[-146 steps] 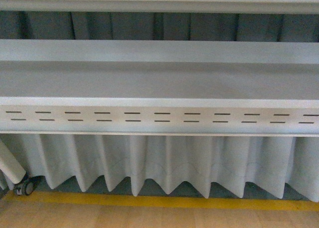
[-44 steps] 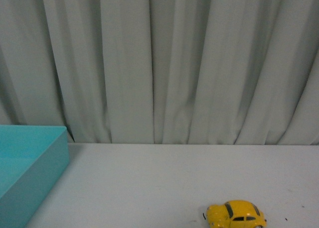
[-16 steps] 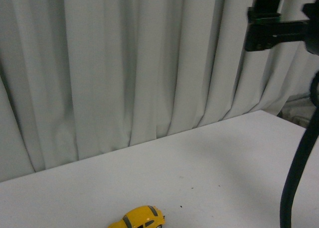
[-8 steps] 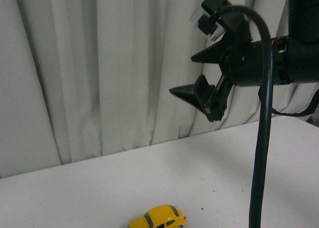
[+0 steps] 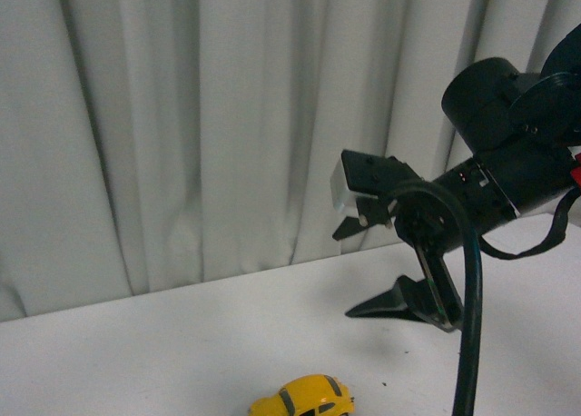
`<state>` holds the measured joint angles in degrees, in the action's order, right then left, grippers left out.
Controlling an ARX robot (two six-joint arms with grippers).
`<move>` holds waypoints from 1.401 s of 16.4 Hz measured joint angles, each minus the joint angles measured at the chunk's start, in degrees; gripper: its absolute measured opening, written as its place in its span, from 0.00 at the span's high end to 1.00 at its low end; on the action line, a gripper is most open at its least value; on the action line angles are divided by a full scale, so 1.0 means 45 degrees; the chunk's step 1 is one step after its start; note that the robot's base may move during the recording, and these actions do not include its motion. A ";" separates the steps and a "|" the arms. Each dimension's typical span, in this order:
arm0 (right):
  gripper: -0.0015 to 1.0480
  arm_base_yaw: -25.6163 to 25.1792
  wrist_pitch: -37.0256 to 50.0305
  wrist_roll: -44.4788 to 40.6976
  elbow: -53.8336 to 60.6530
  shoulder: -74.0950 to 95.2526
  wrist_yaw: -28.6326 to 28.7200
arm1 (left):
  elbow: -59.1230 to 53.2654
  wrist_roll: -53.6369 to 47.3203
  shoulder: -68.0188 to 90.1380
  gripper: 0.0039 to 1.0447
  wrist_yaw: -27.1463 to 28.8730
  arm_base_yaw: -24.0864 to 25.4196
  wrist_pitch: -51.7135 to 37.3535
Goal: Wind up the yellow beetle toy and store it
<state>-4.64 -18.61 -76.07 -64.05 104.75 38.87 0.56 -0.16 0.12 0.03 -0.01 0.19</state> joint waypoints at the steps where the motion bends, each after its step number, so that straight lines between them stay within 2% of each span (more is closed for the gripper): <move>1: 0.06 0.0214 -0.0889 -0.0695 -0.0369 0.0369 -0.0209 | 0.0000 0.0000 0.0000 0.06 0.0000 0.0000 0.0000; 6: 0.06 0.1486 -0.3803 -0.2895 -0.1933 0.2390 -0.0947 | 0.0000 0.0000 0.0000 0.06 0.0000 0.0000 0.0000; 10: 0.06 0.1972 -0.4575 -0.3852 -0.2657 0.3560 -0.1768 | 0.0000 0.0000 0.0000 0.06 0.0000 0.0000 0.0000; 14: 0.06 0.2307 -0.4167 -0.3857 -0.3113 0.4231 -0.2040 | 0.0000 0.0000 0.0000 0.06 0.0005 0.0000 0.0000; 19: 0.06 0.2705 -0.3444 -0.2458 -0.3230 0.4886 -0.2356 | 0.0000 -0.0005 0.0000 0.06 0.0000 0.0000 0.0000; 23: 0.06 0.2725 -0.3395 -0.2283 -0.3230 0.5129 -0.2841 | 0.0000 0.0000 0.0000 0.06 0.0000 0.0000 0.0000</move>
<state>7.62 -33.89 -86.35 -78.59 127.83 26.09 0.56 -0.16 0.12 0.03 -0.01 0.19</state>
